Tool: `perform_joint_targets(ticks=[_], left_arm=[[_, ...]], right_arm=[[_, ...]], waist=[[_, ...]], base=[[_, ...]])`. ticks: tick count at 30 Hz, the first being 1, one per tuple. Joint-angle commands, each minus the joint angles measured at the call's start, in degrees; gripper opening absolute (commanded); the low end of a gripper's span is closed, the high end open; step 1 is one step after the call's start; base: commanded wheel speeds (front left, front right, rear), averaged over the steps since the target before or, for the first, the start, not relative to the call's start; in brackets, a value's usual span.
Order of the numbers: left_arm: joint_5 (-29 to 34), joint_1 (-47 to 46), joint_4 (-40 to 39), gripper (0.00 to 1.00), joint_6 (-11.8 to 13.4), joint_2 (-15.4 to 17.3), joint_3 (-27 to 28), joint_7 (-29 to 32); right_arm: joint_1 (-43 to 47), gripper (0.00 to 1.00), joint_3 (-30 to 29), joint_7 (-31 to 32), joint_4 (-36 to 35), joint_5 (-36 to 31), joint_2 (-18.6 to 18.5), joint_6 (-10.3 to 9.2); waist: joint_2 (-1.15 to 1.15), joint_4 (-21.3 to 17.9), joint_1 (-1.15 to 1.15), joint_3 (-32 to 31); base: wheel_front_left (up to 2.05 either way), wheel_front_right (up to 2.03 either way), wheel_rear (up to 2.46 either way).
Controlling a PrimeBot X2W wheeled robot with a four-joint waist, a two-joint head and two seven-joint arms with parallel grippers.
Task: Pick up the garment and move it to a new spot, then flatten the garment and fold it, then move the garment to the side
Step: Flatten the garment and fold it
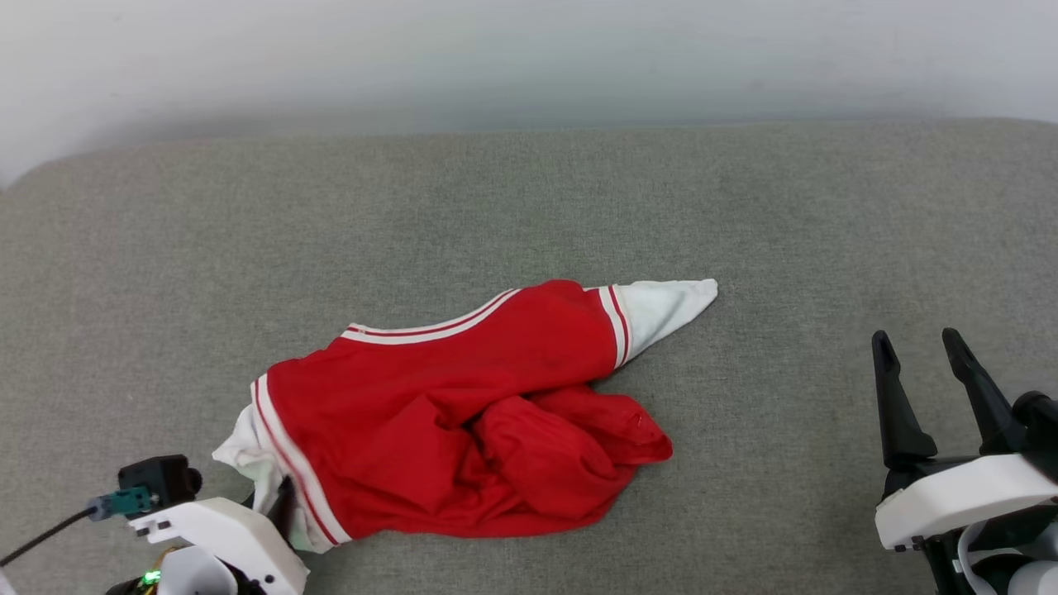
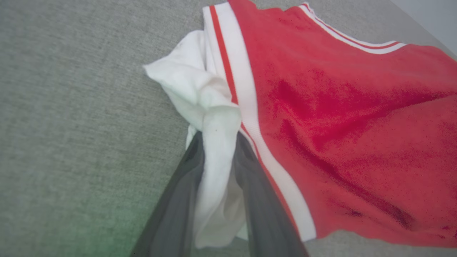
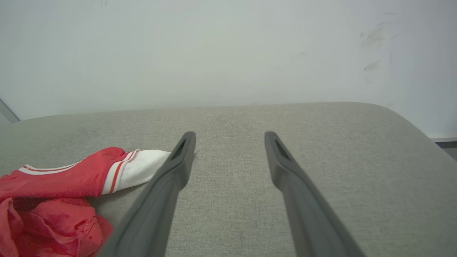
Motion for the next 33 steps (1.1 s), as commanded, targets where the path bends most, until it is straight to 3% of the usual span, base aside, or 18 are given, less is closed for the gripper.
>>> perform_joint_targets(ticks=[1, 17, 24, 33], left_arm=[[0.8, 0.6, 1.0, 1.00, 0.2, -0.7, -0.8, -0.8], [15.8, -0.7, -12.2, 1.00, 4.5, -0.9, -4.7, -19.5], [20.4, 2.7, -17.4, 1.00, 7.5, -1.7, -8.1, -21.2], [22.0, 2.0, -21.6, 1.00, 8.8, -2.6, -9.7, -21.3]], right_arm=[[-0.2, 1.00, -0.1, 0.2, -0.3, 0.0, 0.1, -0.04], [3.8, 1.00, -0.1, 2.7, -1.3, -0.5, 0.1, -0.04], [5.3, 1.00, -1.0, 4.1, -1.2, -0.2, 0.1, -0.04], [1.0, 1.00, -3.6, 9.6, 4.0, 5.3, -0.7, -0.03]], waist=[[0.00, 0.1, 0.00, -0.6], [0.00, -0.5, 0.00, -7.8], [0.00, -0.3, 0.00, -9.4], [0.00, 2.6, 0.00, -6.6]], base=[[0.00, 0.00, 0.00], [0.00, 0.00, 0.00], [0.00, 0.00, 0.00], [0.00, 0.00, 0.00]])
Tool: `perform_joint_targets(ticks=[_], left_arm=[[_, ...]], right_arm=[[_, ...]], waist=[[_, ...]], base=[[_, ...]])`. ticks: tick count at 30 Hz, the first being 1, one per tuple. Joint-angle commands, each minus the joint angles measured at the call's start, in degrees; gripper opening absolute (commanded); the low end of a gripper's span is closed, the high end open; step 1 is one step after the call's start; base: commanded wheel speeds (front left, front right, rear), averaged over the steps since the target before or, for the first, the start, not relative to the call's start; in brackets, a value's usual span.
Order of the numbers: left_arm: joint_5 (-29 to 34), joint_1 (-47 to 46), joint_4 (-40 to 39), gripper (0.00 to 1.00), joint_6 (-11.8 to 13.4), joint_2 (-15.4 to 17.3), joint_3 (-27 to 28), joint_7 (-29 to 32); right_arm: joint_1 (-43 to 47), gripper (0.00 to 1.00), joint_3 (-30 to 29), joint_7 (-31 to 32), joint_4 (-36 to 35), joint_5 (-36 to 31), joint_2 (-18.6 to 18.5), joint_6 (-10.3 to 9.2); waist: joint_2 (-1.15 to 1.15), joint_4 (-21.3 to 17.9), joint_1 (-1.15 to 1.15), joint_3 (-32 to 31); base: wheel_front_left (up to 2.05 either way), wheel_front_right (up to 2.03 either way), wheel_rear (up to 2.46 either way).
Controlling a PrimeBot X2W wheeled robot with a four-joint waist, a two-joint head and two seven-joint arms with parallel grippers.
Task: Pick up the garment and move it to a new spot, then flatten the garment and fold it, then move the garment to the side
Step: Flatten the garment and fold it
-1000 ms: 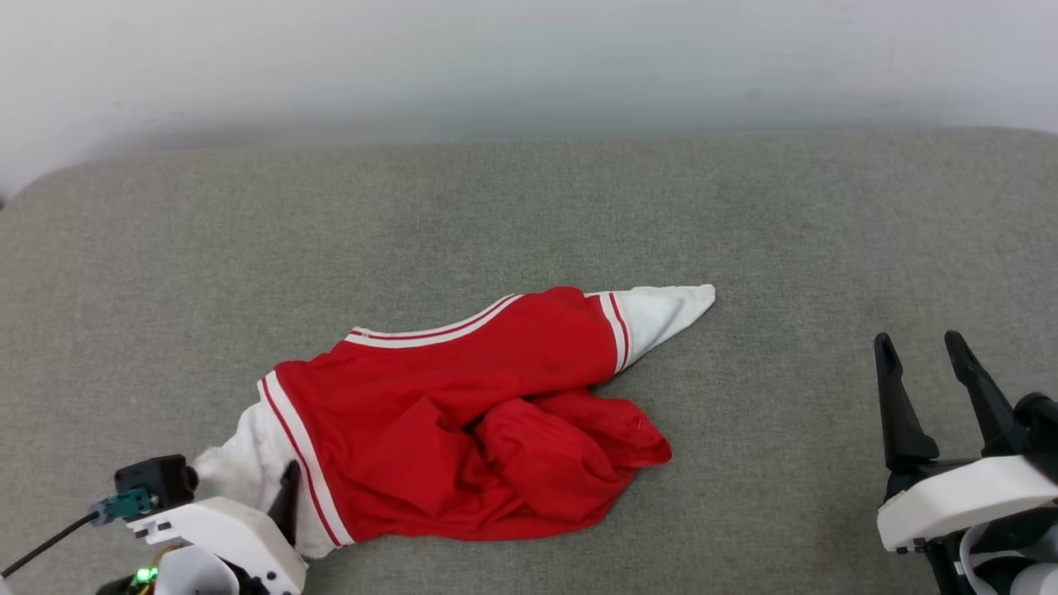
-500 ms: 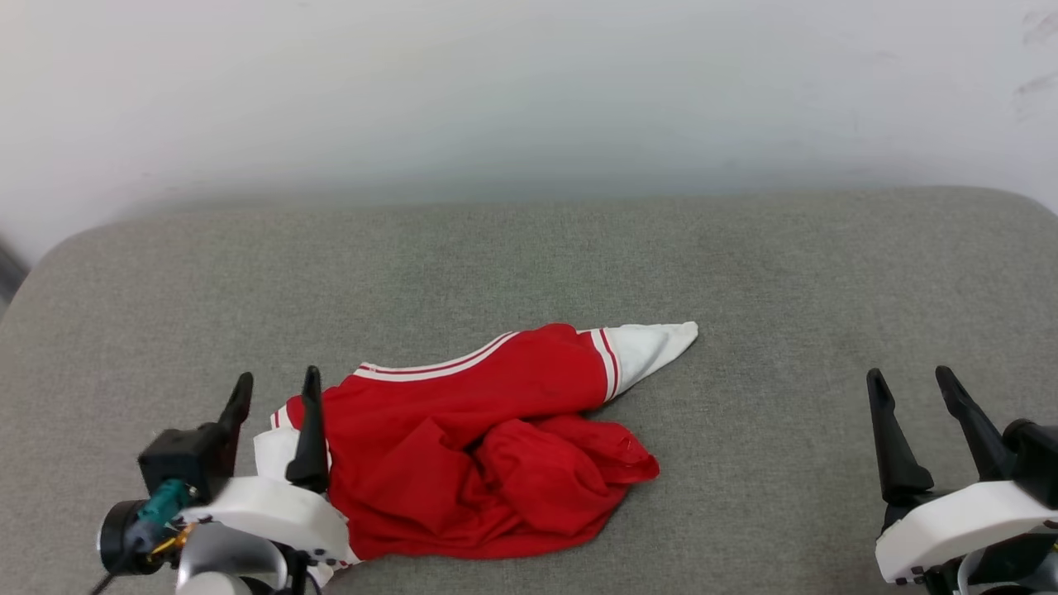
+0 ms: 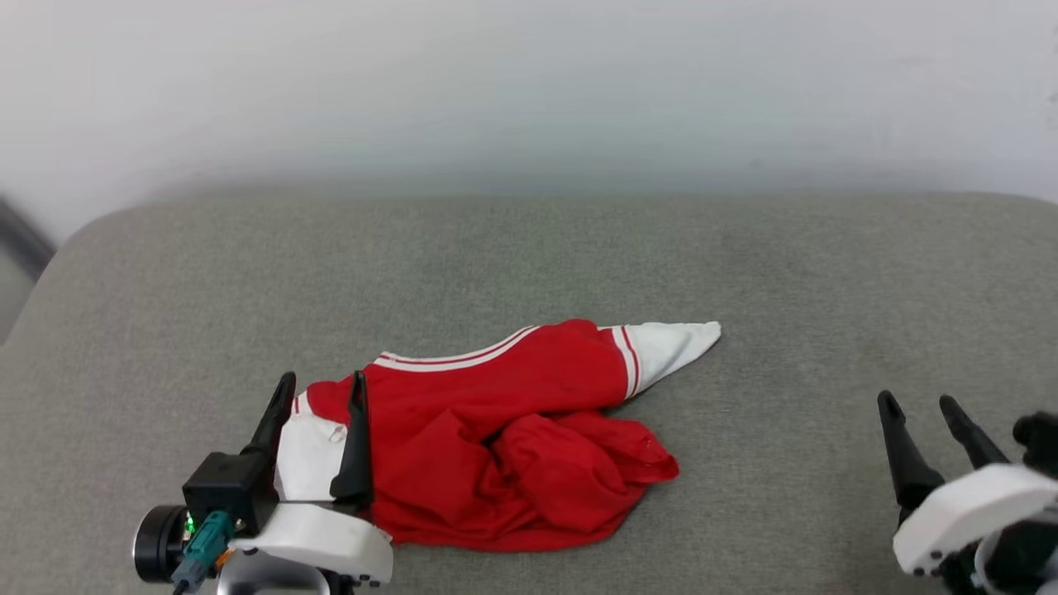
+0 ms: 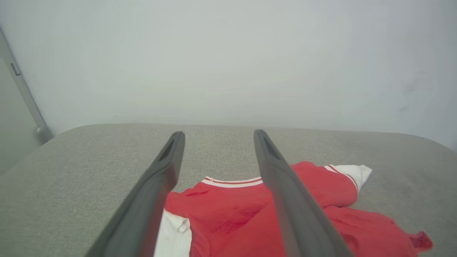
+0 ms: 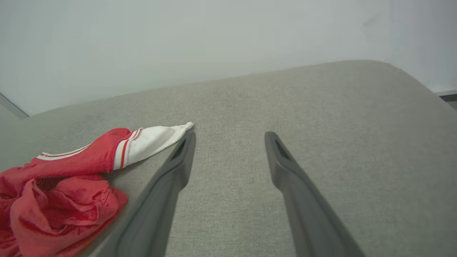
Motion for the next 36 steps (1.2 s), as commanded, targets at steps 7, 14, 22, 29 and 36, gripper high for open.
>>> perform_joint_targets(ticks=[7, 14, 22, 29, 36], left_arm=[[0.4, -5.1, -1.2, 1.00, -0.5, -2.4, -1.2, -2.6], [0.2, -9.4, 0.6, 1.00, -2.0, -4.6, -2.7, -5.0], [-0.4, -12.6, 4.1, 1.00, -3.3, -7.2, -3.2, -7.1], [-0.7, -12.6, 6.0, 1.00, -3.6, -7.7, -2.5, -7.8], [-0.9, -11.0, 7.8, 1.00, -3.4, -6.5, -1.3, -8.0]], right_arm=[[-16.9, 1.00, -0.9, 16.1, 14.0, 8.0, -5.0, -0.02], [-30.3, 1.00, 3.4, 31.3, 23.7, 12.1, -9.3, -0.02], [-37.5, 1.00, 8.1, 38.9, 33.3, 12.3, -11.5, -0.02], [-35.2, 0.42, 11.9, 42.3, 38.8, 14.3, -10.6, -0.02], [-36.2, 0.00, 16.1, 36.8, 33.9, 16.2, -14.1, -0.01]], waist=[[0.00, 6.1, 0.00, 7.5], [0.00, 11.1, 0.00, 13.5], [0.00, 14.3, 0.00, 17.2], [0.00, 14.7, 0.00, 17.4], [0.00, 12.1, 0.00, 14.8]], base=[[0.00, 0.00, 0.00], [0.00, 0.00, 0.00], [0.00, 0.00, 0.00], [0.00, 0.00, 0.00], [0.00, 0.00, 0.00]])
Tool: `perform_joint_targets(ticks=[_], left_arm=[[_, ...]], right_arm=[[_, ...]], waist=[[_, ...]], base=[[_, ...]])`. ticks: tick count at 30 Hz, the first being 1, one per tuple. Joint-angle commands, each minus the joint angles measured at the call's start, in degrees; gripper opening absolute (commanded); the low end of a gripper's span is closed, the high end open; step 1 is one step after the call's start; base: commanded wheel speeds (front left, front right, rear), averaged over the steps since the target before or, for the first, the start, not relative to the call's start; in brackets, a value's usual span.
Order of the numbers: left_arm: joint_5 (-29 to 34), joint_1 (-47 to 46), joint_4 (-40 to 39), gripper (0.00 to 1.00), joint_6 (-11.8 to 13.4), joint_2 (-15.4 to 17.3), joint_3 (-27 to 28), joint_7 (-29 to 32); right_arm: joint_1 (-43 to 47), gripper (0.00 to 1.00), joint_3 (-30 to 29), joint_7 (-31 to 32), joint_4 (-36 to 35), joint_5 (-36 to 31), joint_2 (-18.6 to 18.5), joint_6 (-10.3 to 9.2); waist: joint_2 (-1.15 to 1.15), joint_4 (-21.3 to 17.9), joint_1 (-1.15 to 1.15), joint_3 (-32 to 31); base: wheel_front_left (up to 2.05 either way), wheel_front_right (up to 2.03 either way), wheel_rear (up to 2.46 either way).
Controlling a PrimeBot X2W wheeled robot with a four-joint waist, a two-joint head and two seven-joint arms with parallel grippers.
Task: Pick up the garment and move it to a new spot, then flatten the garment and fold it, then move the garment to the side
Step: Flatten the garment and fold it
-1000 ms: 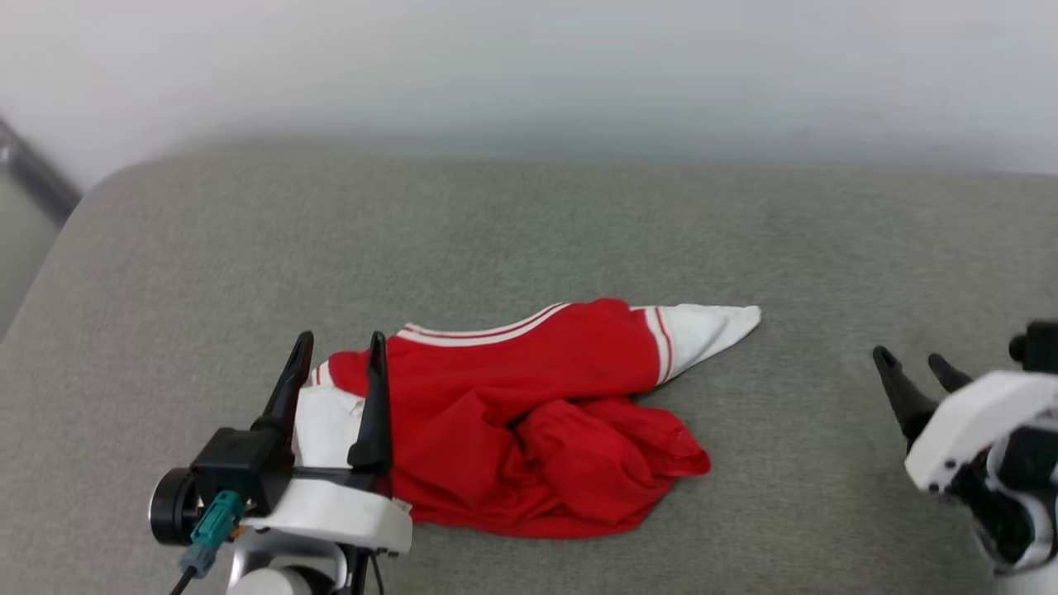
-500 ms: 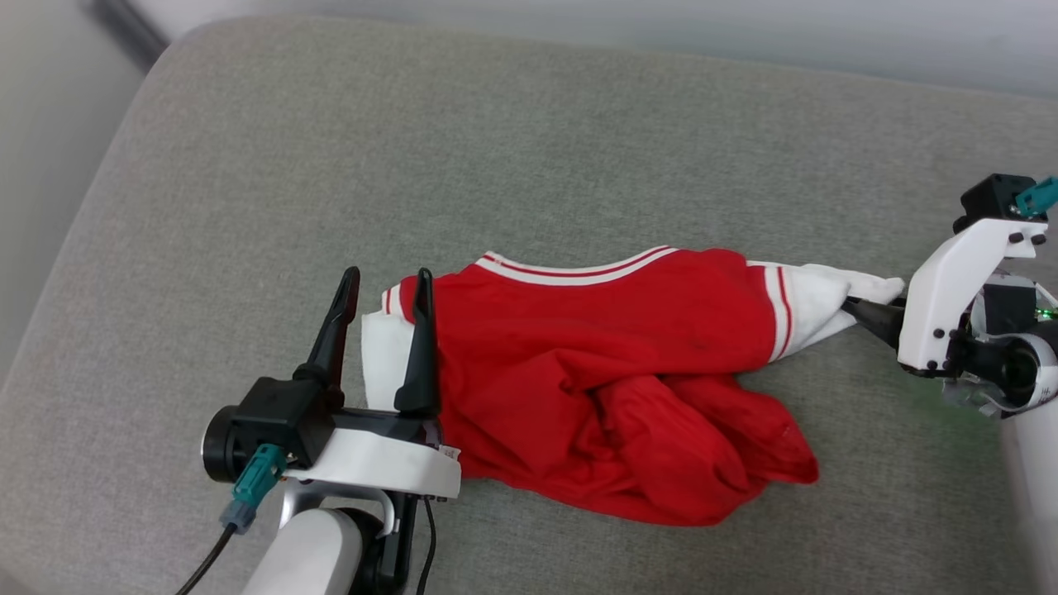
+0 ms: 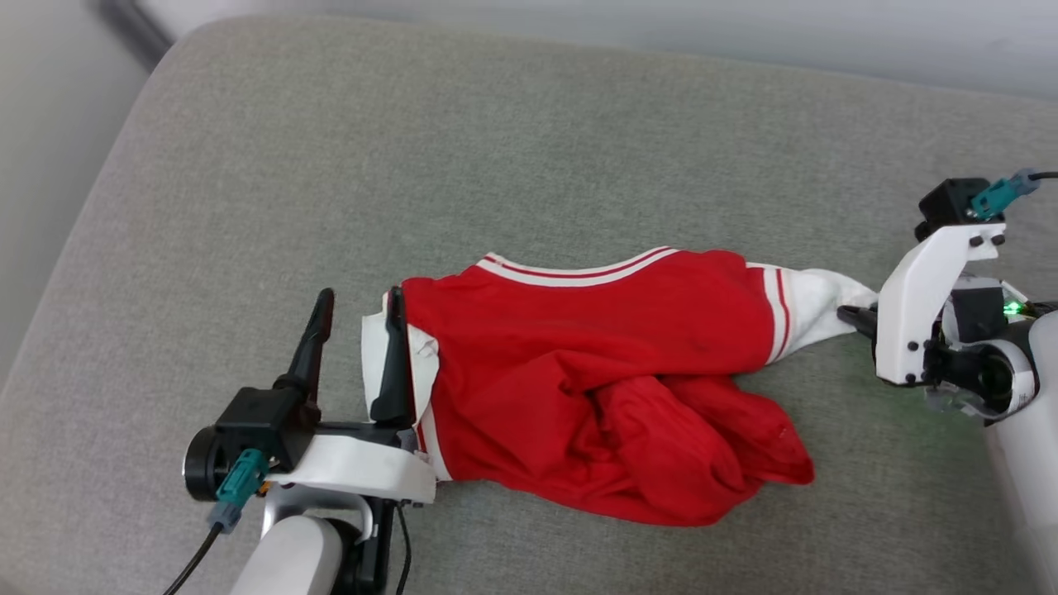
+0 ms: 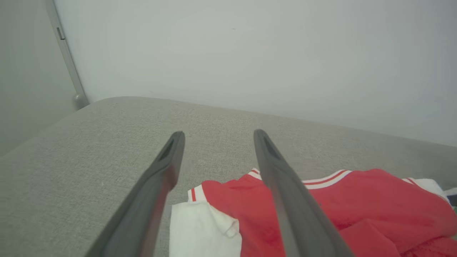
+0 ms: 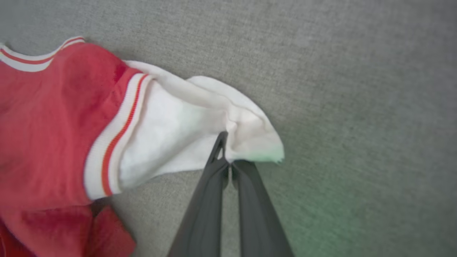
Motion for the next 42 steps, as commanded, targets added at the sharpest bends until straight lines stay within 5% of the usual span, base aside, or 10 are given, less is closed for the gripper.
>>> perform_joint_targets(ticks=[1, 12, 22, 23, 24, 25, 26, 42], left_arm=[[-0.4, 0.7, 0.2, 1.00, 0.3, 0.3, 0.2, -0.1], [-1.5, 5.5, -1.0, 1.00, 2.5, 3.8, 3.3, 2.4], [-2.6, 9.2, -2.8, 1.00, 4.1, 5.7, 4.4, 5.6], [-2.7, 9.3, -2.8, 1.00, 4.3, 5.9, 4.6, 5.7], [-2.9, 9.7, -2.8, 1.00, 4.4, 6.0, 4.7, 6.0], [-2.9, 9.9, -2.8, 1.00, 4.5, 6.1, 4.7, 6.3], [-2.9, 10.2, -2.7, 1.00, 4.4, 6.2, 4.7, 6.3], [-4.1, 13.5, -2.8, 1.00, 5.1, 8.5, 4.8, 9.9]], right_arm=[[1.9, 0.00, 0.9, -0.6, -0.4, 0.3, -0.9, -0.01], [14.6, 0.00, -3.7, -5.5, -14.3, 1.9, -6.3, -0.01], [34.1, 0.00, -16.0, -6.6, -16.6, -1.4, 1.3, -0.01], [34.7, 0.10, -15.9, -8.1, -16.2, -1.9, 2.1, -0.01], [35.1, 0.44, -15.7, -9.5, -15.7, -1.9, 3.1, -0.01], [35.3, 0.94, -15.6, -11.1, -15.6, -1.8, 3.8, -0.01], [35.3, 1.00, -15.3, -13.0, -15.7, -2.2, 4.1, 0.00], [38.6, 1.00, -13.0, -43.8, -26.6, -11.5, 6.4, -0.01]], waist=[[0.00, -1.5, -0.01, -1.5], [0.00, -9.4, -0.01, -7.2], [0.00, -12.3, -0.01, -8.5], [0.00, -12.5, -0.01, -8.6], [0.00, -12.8, -0.01, -8.6], [0.00, -12.9, -0.01, -8.7], [0.00, -13.1, -0.01, -8.9], [0.00, -15.1, -0.01, -15.0]], base=[[0.00, 0.00, 0.00], [0.00, 0.00, 0.00], [0.00, 0.00, 0.00], [0.00, 0.00, 0.00], [0.00, 0.00, 0.00], [0.00, 0.00, 0.00], [0.00, 0.00, 0.00], [0.00, 0.00, 0.00]])
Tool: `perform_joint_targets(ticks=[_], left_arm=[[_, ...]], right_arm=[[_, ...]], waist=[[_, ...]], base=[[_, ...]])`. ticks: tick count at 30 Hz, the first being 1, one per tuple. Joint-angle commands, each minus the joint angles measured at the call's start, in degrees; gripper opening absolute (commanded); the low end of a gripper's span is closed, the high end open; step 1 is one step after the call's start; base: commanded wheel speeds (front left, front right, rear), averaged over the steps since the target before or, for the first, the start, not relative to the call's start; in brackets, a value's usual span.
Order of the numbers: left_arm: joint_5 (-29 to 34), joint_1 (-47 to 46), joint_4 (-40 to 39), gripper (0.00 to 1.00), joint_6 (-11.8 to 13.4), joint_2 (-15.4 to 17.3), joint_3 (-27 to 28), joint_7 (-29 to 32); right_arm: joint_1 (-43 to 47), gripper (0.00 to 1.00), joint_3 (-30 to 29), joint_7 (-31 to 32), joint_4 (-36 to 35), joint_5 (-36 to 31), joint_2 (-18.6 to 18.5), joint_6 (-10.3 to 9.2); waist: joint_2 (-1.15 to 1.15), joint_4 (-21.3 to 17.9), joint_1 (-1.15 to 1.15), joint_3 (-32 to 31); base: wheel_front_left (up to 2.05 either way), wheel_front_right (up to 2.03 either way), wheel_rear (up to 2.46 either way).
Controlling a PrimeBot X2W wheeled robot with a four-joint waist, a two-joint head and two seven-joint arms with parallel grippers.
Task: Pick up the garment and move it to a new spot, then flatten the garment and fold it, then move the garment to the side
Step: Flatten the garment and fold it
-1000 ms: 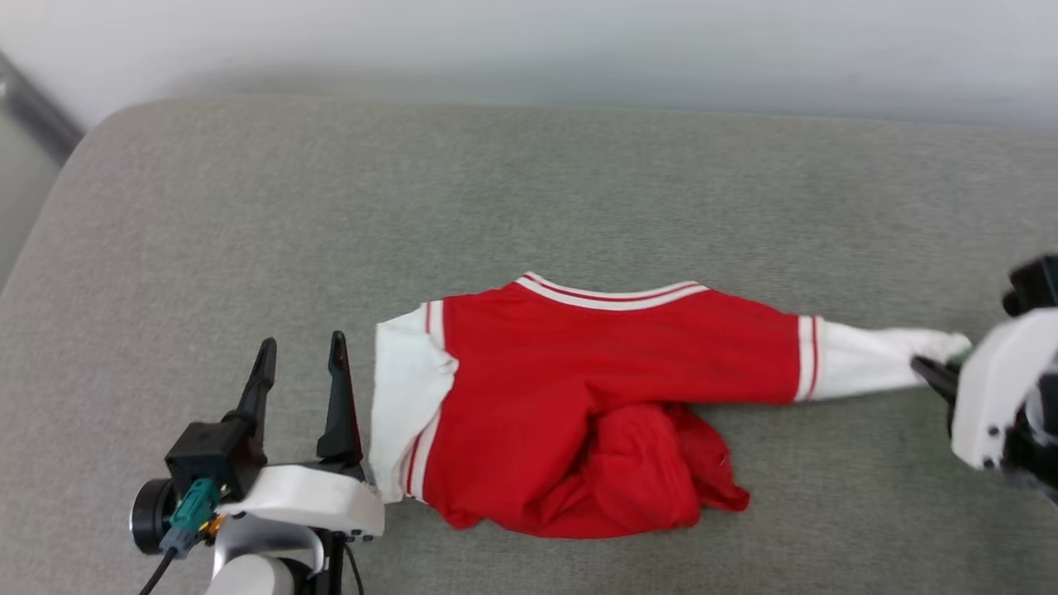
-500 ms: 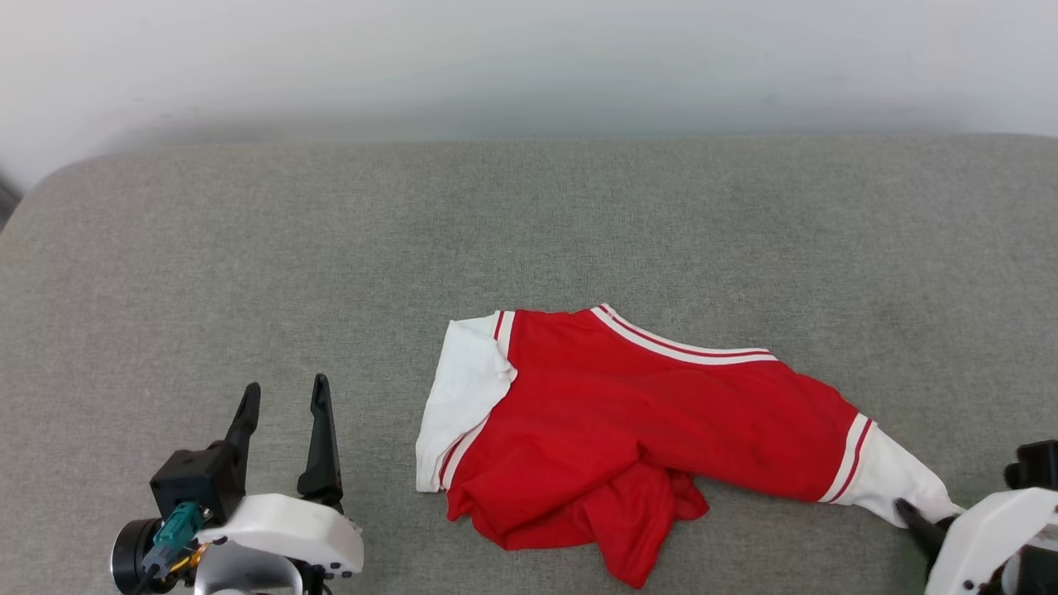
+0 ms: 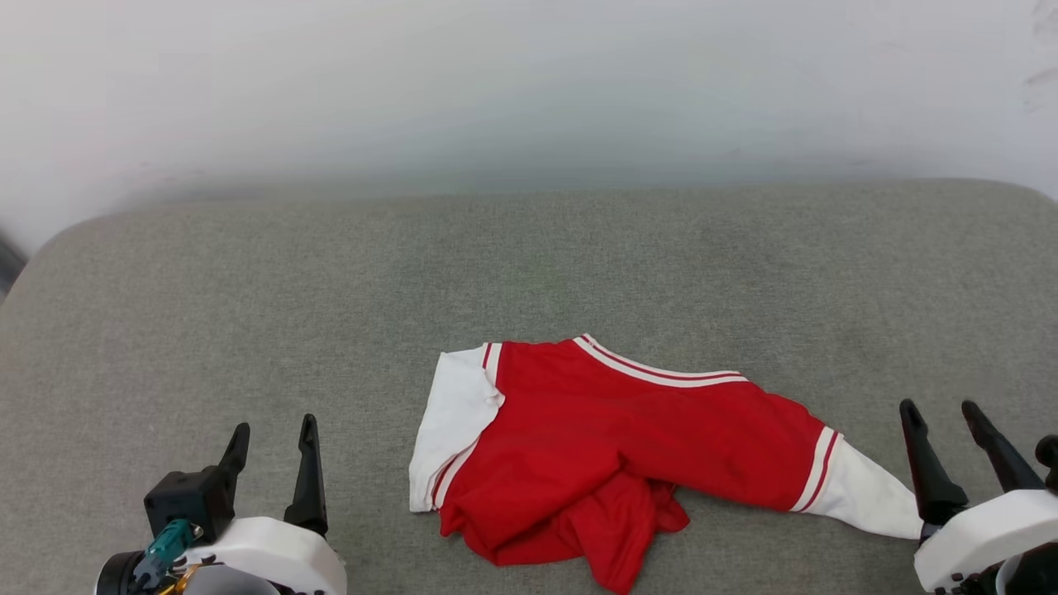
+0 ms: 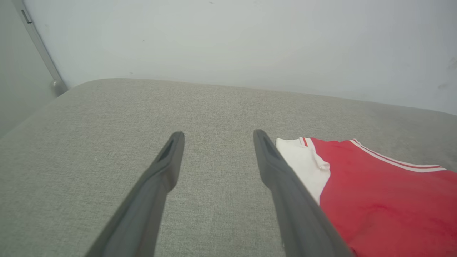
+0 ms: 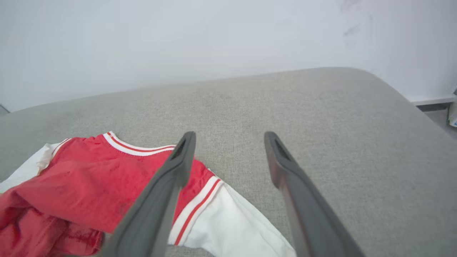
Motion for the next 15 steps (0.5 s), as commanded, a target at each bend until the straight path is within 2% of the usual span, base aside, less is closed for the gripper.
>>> perform_joint_targets(ticks=[1, 3, 7, 15], left_arm=[[-0.2, 0.0, -0.4, 1.00, 0.0, 0.6, -0.1, 0.7], [-0.2, -0.9, -0.5, 1.00, -0.5, 1.1, -0.6, 2.0], [-1.5, -5.5, -0.1, 1.00, -3.4, 2.7, -2.0, 7.2], [-6.2, -19.8, 6.0, 1.00, -11.2, 6.1, -4.7, 21.8]], right_arm=[[1.1, 1.00, 0.5, -1.5, -1.5, -1.0, 0.5, -0.02], [1.2, 1.00, 1.1, -2.6, -3.2, -1.5, 1.3, -0.02], [1.3, 1.00, 2.4, -2.9, -7.7, -2.2, 2.9, -0.02], [-1.9, 1.00, 4.7, -2.3, -11.7, -2.4, 3.7, -0.02]], waist=[[0.00, -0.3, 0.01, -0.5], [0.00, -0.5, 0.01, -0.5], [0.00, -2.0, 0.01, 1.0], [0.00, -5.5, 0.01, 7.6]], base=[[0.00, 0.00, 0.00], [0.00, 0.00, 0.00], [0.00, 0.00, 0.00], [0.00, 0.00, 0.00]])
